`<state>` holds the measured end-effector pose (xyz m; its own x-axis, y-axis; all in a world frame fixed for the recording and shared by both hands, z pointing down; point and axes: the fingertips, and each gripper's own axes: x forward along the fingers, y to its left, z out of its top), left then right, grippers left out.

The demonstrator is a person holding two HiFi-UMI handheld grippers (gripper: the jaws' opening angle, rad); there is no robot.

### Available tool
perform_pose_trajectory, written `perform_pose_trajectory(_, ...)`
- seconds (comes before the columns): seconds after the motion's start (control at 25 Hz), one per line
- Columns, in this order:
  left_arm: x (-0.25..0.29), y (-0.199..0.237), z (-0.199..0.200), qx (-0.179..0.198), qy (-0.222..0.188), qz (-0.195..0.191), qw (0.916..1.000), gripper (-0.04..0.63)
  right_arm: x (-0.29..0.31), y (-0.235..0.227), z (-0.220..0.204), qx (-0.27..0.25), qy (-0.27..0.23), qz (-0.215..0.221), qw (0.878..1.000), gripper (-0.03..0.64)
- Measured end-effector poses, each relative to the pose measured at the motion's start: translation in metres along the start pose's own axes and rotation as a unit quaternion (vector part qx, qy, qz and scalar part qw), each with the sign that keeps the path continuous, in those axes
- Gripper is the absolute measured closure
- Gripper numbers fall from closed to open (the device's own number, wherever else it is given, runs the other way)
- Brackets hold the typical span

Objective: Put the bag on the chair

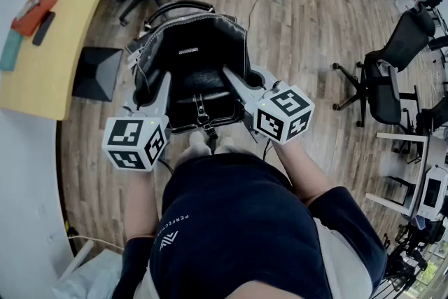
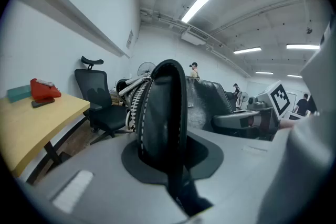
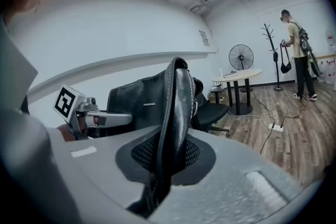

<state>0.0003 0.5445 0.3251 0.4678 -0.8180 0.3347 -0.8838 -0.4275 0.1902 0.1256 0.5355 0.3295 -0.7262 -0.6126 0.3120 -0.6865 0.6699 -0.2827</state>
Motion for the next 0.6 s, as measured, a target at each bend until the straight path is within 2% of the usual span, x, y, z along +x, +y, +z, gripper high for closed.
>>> perform_pose_trajectory(0.32,0.008,0.03,-0.013,-0.015,0.011,0.002,0.9998,0.534,0.032,0.0,-0.01,0.006,0.023,-0.001,1.0,0.589)
perform_pose_trajectory(0.6,0.042,0.04,-0.009,-0.017,0.021,0.024,0.9993,0.535,0.056,-0.035,-0.005,0.015,0.03,0.014,0.999,0.584)
